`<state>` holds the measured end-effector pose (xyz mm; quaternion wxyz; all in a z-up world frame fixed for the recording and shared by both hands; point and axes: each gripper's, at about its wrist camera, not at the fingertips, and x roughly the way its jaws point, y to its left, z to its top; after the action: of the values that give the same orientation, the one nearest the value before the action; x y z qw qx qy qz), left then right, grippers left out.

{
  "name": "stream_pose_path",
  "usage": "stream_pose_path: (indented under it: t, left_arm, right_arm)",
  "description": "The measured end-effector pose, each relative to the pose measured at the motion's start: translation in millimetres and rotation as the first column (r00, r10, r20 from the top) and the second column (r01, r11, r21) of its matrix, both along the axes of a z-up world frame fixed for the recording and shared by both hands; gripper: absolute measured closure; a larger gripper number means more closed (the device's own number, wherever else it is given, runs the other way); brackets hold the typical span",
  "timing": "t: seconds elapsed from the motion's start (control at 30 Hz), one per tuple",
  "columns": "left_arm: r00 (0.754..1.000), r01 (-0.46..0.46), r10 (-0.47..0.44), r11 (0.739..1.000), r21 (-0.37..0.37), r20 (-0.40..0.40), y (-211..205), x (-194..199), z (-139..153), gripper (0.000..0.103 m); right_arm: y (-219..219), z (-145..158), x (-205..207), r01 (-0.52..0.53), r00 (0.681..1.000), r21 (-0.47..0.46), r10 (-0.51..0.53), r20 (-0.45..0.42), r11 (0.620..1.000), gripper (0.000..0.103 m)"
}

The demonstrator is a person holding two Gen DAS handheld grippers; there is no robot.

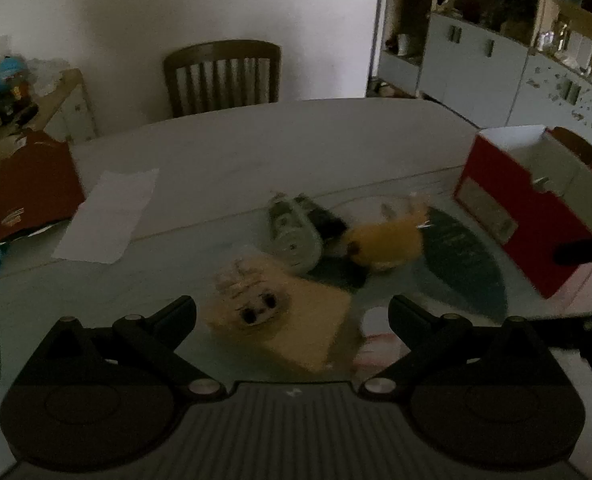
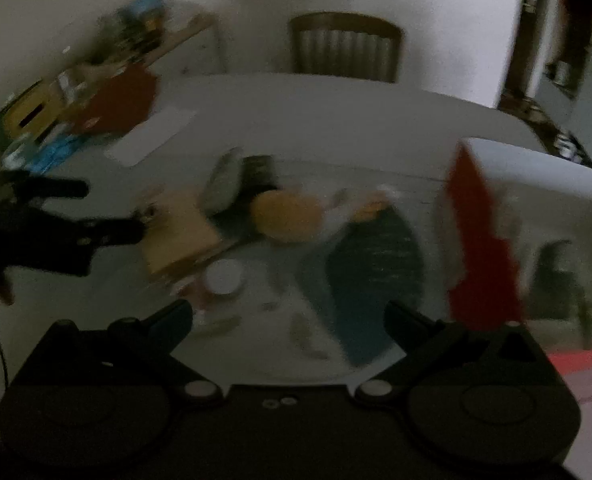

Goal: Organize objects
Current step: 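Withdraw both tools from the shoebox back to the table items, then grasp the cartoon-face pouch with the left tool while the right tool grasps the toothpaste tube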

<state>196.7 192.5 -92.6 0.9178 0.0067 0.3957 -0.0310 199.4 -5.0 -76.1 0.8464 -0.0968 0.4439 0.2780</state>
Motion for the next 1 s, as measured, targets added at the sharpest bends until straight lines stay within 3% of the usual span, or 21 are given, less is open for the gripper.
stream_pose_path:
  t: [0.3, 0.7, 1.0]
  left_arm:
    - [1.0, -0.024, 0.024, 1.0, 0.013, -0.005, 19, 5, -24, 0.0]
    - [1.0, -0.009, 0.01, 1.0, 0.017, -0.019, 25, 20, -43, 0.0]
    - [1.0, -0.003, 0.002, 0.997, 0.079, 0.016, 20, 32, -50, 0.001]
  right_arm:
    - [46, -33, -1, -0.093, 0.996, -0.074, 0.091, -0.026, 0.993, 0.005]
    - [71, -63, 5, -0.124, 0.99, -0.093, 0.117, -0.079, 0.988, 0.014]
    - [82, -72, 3, -0.155, 0.985, -0.108, 0.144, -0.099, 0.982, 0.033]
